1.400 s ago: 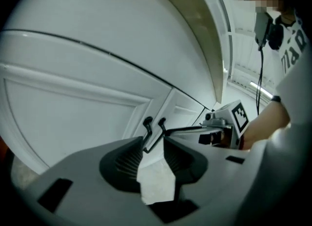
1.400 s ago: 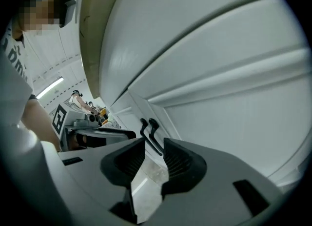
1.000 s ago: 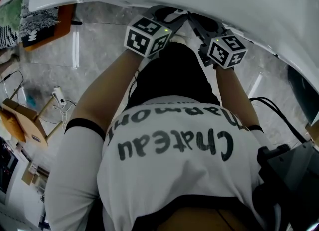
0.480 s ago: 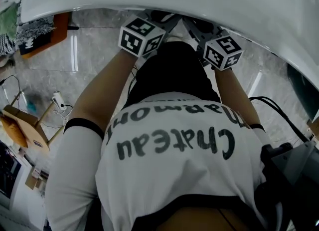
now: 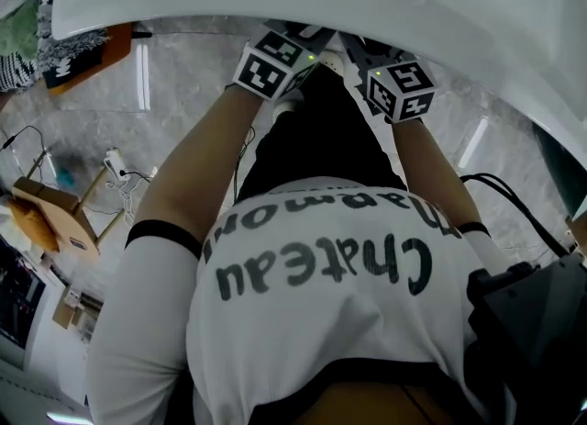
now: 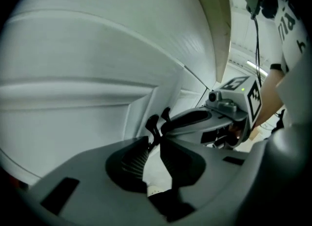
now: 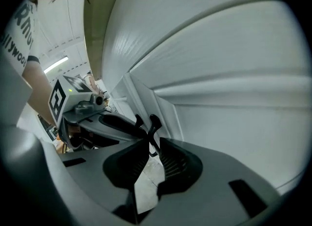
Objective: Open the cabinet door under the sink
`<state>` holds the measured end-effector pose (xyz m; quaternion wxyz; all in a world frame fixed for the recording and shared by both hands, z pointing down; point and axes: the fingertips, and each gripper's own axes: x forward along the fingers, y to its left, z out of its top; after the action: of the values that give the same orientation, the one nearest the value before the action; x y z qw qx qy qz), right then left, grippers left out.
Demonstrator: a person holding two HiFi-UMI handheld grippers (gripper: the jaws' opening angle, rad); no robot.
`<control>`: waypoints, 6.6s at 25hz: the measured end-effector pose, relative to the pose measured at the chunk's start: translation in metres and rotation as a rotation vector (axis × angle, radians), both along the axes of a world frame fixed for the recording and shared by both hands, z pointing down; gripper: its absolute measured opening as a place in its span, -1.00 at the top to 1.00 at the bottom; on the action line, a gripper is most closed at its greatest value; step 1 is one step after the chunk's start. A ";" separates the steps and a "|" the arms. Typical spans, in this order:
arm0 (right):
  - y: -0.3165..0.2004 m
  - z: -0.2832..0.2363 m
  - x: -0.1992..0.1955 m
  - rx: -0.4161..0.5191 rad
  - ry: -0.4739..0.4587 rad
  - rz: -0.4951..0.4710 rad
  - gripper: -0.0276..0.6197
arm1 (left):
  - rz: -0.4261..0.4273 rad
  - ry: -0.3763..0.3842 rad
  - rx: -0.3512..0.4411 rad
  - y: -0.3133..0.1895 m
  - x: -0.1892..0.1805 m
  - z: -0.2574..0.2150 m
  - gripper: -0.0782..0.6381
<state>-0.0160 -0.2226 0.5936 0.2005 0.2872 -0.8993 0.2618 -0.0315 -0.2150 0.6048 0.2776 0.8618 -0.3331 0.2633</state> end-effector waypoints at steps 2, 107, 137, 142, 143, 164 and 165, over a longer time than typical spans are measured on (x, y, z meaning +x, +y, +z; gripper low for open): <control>0.006 0.000 0.000 0.005 0.045 -0.037 0.74 | 0.045 -0.041 0.013 0.007 0.002 -0.001 0.61; 0.193 0.017 0.101 0.083 0.712 -0.537 0.80 | 0.441 -0.504 0.083 0.199 -0.097 0.019 0.67; 0.237 0.022 0.183 0.033 0.807 -0.733 0.74 | 0.408 -0.694 -0.074 0.221 -0.135 0.022 0.67; 0.238 0.024 0.203 0.037 0.846 -0.771 0.77 | 0.389 -0.708 -0.078 0.223 -0.145 0.023 0.67; 0.239 0.025 0.207 0.037 0.853 -0.777 0.77 | 0.392 -0.713 -0.080 0.225 -0.147 0.023 0.67; 0.241 0.024 0.260 0.040 0.910 -0.722 0.73 | 0.446 -0.831 -0.120 0.248 -0.231 0.018 0.67; 0.241 0.023 0.262 0.042 0.910 -0.720 0.72 | 0.449 -0.834 -0.119 0.248 -0.234 0.018 0.67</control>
<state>0.2455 0.0186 0.6169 0.6374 0.0508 -0.7688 0.0096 -0.2656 0.0328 0.6230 0.1055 0.7158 -0.2058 0.6589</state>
